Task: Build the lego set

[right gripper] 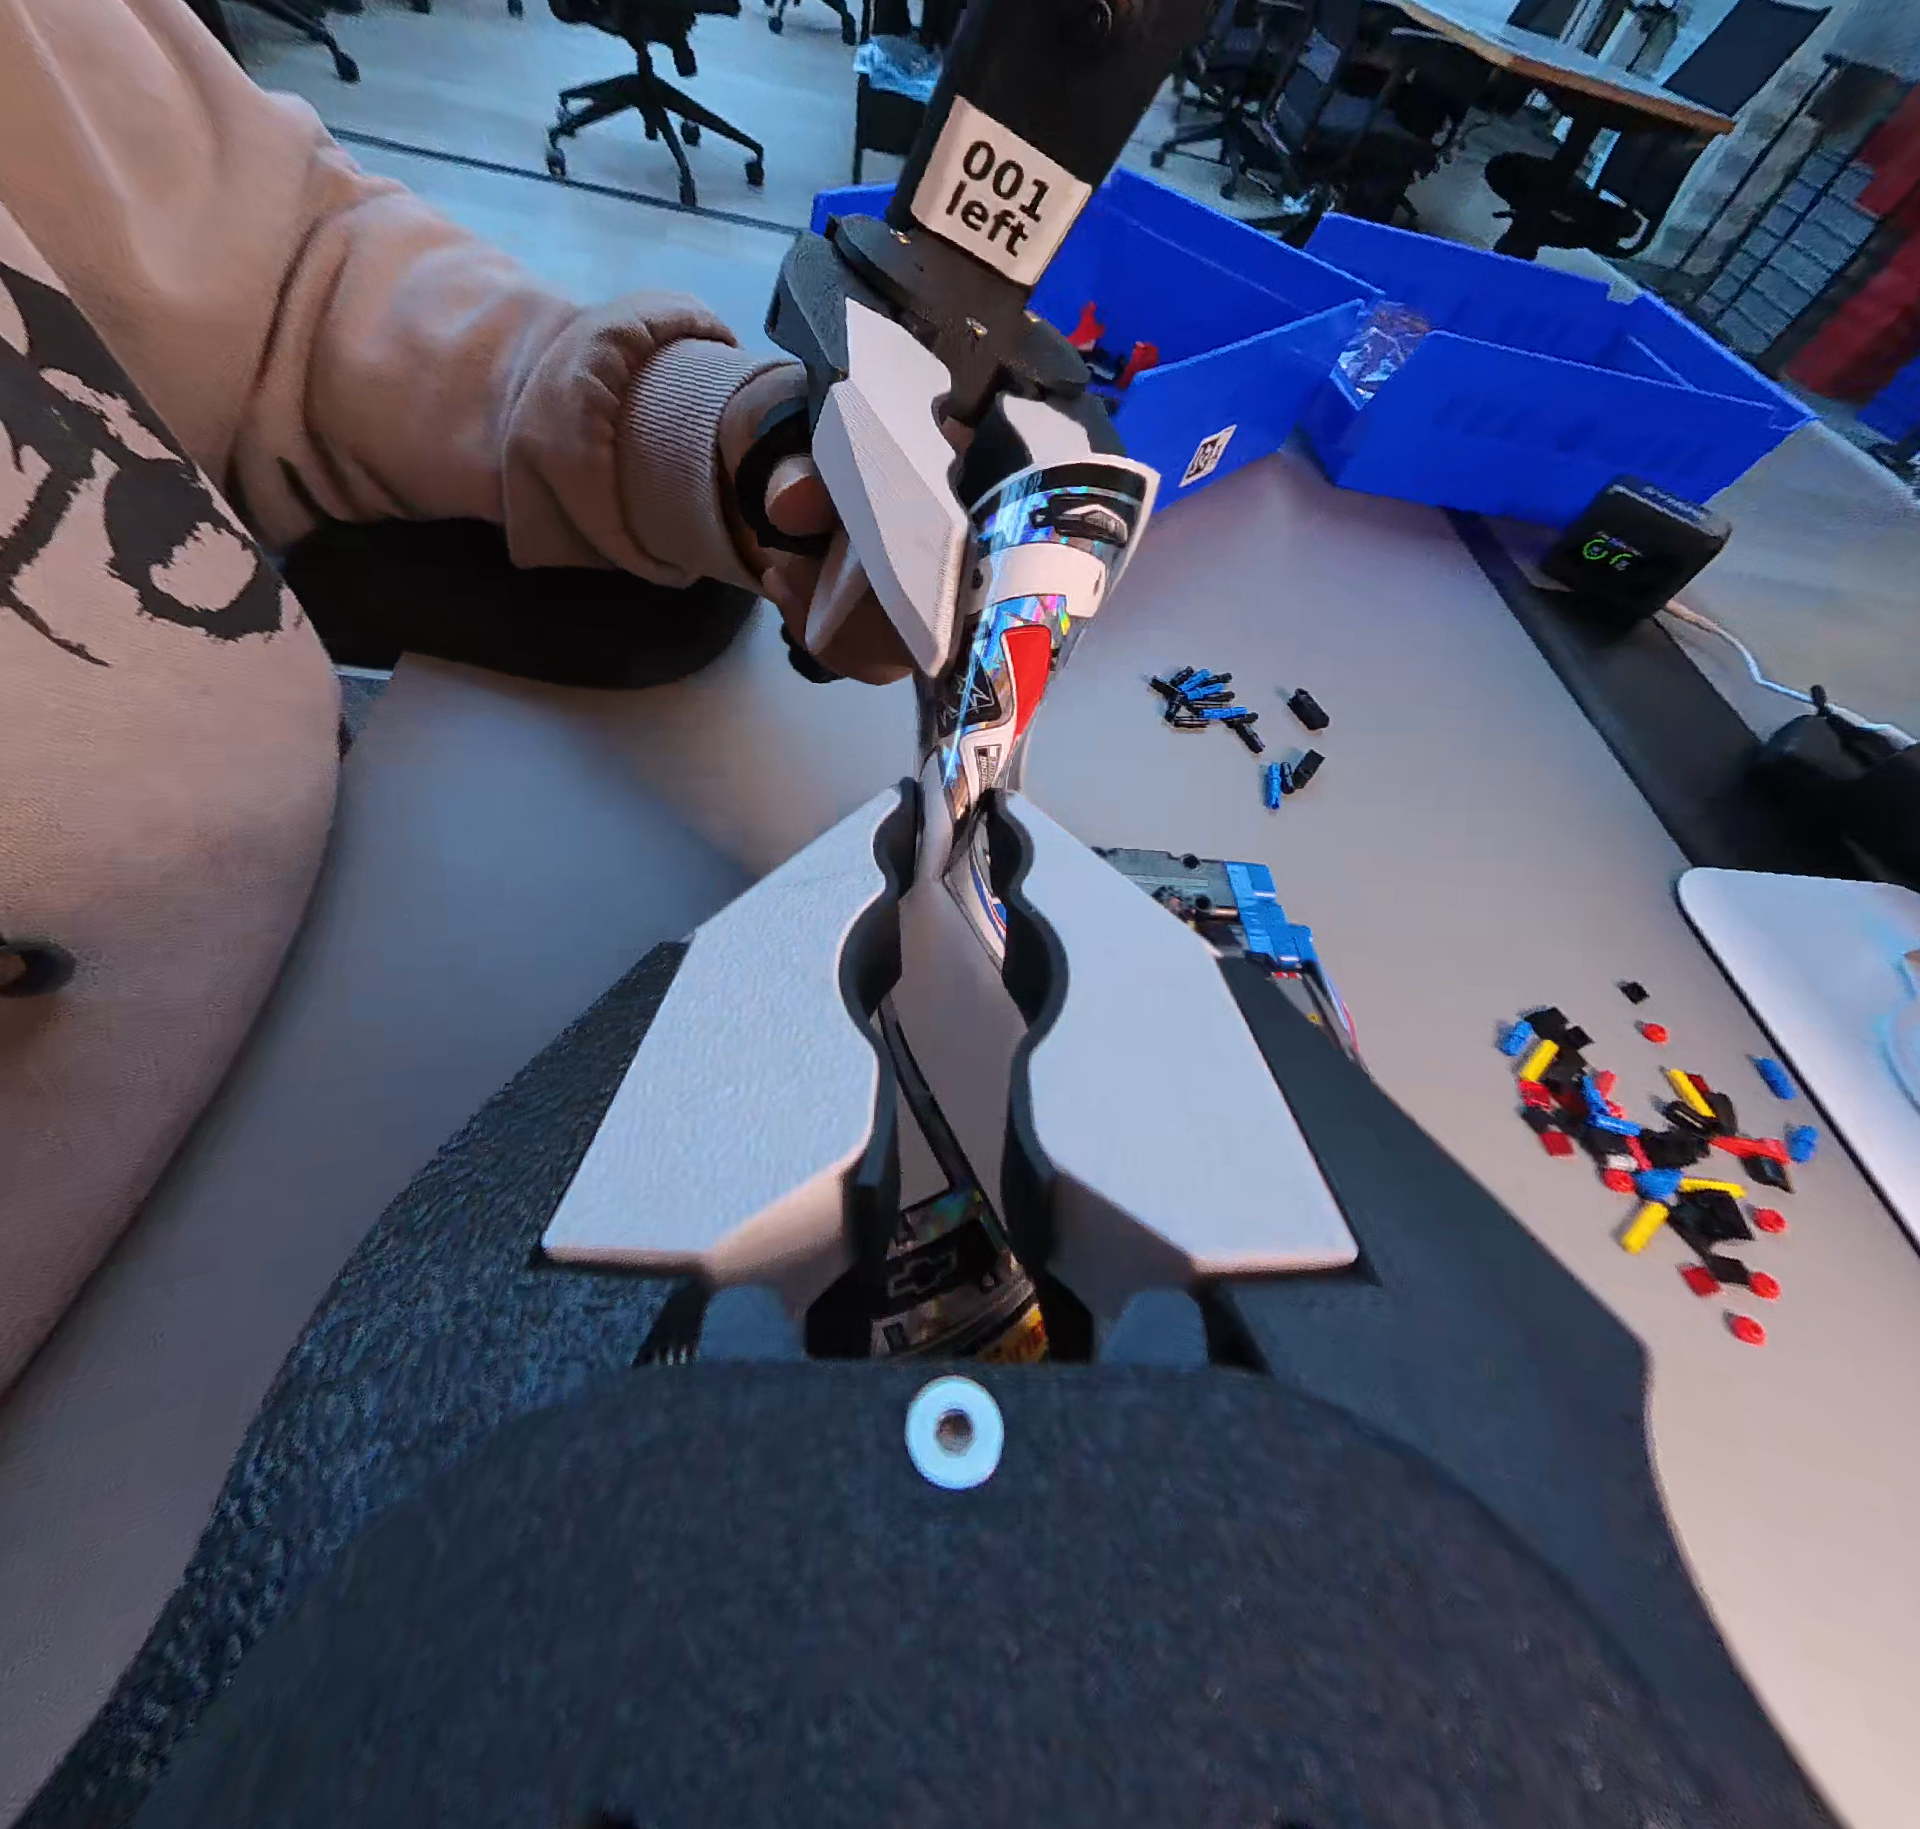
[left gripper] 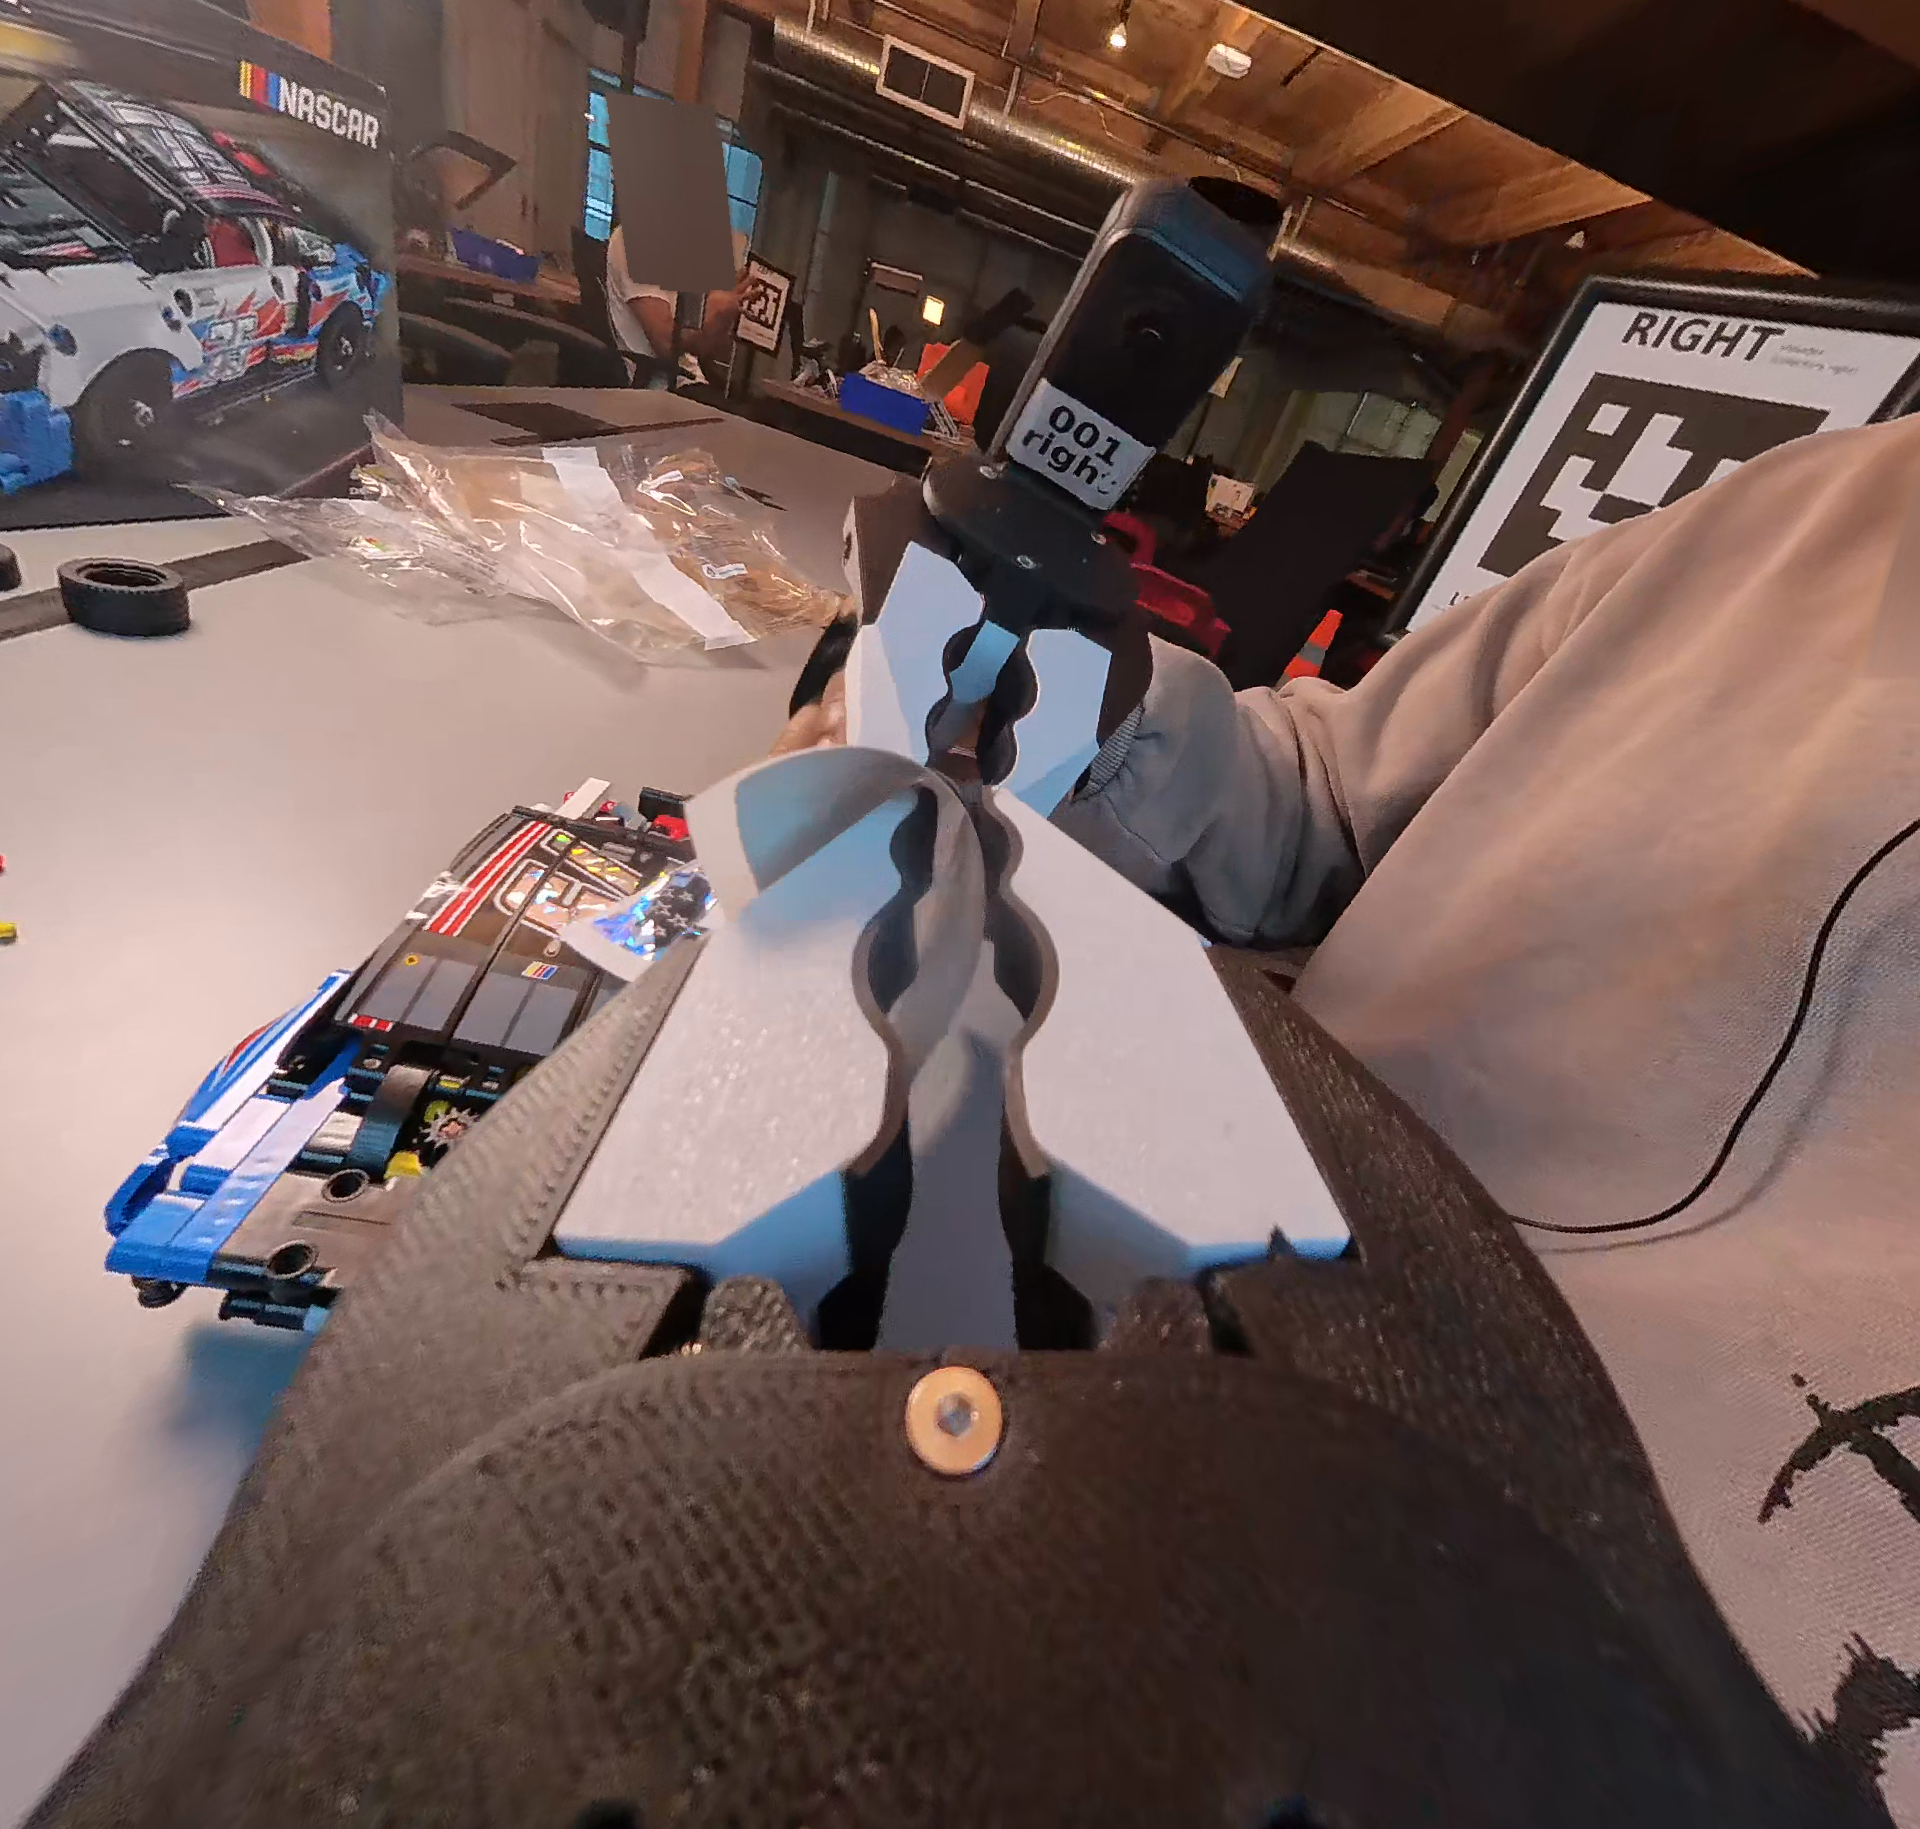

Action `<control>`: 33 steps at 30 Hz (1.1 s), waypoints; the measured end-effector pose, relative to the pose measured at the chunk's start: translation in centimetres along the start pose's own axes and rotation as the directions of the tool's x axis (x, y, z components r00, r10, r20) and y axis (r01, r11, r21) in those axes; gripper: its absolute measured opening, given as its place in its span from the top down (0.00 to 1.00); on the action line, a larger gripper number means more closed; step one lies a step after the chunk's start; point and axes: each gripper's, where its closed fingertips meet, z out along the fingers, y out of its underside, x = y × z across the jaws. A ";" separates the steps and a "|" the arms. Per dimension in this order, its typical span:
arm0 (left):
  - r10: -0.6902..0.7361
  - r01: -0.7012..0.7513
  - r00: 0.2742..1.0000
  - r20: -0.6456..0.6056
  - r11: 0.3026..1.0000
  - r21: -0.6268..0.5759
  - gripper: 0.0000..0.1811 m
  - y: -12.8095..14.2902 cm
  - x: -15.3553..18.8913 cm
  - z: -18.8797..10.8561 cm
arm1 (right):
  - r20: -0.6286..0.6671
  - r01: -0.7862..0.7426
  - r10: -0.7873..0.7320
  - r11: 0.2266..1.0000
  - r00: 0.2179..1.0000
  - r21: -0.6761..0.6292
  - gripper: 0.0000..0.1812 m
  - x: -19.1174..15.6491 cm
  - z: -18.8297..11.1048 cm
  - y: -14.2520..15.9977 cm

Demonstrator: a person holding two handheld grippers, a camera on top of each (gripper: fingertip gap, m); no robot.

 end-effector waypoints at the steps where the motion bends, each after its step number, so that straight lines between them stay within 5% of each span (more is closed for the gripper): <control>1: 0.012 -0.012 1.000 0.001 1.000 0.001 0.97 -0.1 0.1 -0.1 | 0.019 -0.018 0.018 1.000 1.000 0.010 0.94 -0.1 -0.1 0.0; 8: 0.057 -0.057 0.997 0.057 0.998 -0.001 1.00 -0.2 -0.3 0.2 | -0.008 0.024 -0.024 1.000 1.000 0.002 0.88 -0.4 0.0 -0.3; 15: 0.062 -0.061 0.997 0.041 0.998 -0.033 1.00 0.3 0.4 0.8 | -0.020 0.014 -0.013 0.997 1.000 0.071 0.93 -0.3 -0.1 -1.5; 33: 0.048 -0.046 0.998 0.043 0.997 -0.057 1.00 0.9 0.4 1.2 | -0.020 0.037 -0.037 0.999 0.999 0.012 0.91 -0.8 0.5 -0.5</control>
